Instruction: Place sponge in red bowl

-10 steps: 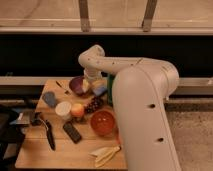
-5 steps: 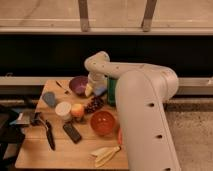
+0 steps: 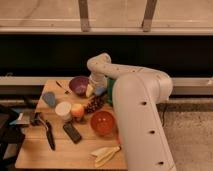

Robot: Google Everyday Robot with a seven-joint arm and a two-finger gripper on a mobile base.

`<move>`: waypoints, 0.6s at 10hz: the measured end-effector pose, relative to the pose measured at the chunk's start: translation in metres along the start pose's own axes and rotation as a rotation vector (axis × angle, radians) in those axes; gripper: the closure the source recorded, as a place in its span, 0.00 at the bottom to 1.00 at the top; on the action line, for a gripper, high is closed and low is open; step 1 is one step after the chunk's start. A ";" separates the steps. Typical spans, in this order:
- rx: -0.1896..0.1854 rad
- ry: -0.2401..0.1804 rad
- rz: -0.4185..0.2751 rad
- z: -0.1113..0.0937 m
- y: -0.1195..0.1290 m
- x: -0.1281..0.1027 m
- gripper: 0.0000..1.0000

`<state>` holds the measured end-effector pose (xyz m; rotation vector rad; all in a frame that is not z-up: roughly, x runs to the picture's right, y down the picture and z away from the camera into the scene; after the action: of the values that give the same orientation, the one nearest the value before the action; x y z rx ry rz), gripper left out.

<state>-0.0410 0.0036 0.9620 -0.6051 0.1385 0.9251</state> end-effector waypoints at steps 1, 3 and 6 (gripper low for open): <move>-0.006 0.003 0.001 0.006 -0.004 -0.002 0.20; -0.026 0.022 0.005 0.024 -0.010 -0.004 0.20; -0.034 0.028 0.005 0.033 -0.011 -0.003 0.35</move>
<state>-0.0393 0.0147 0.9955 -0.6503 0.1500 0.9257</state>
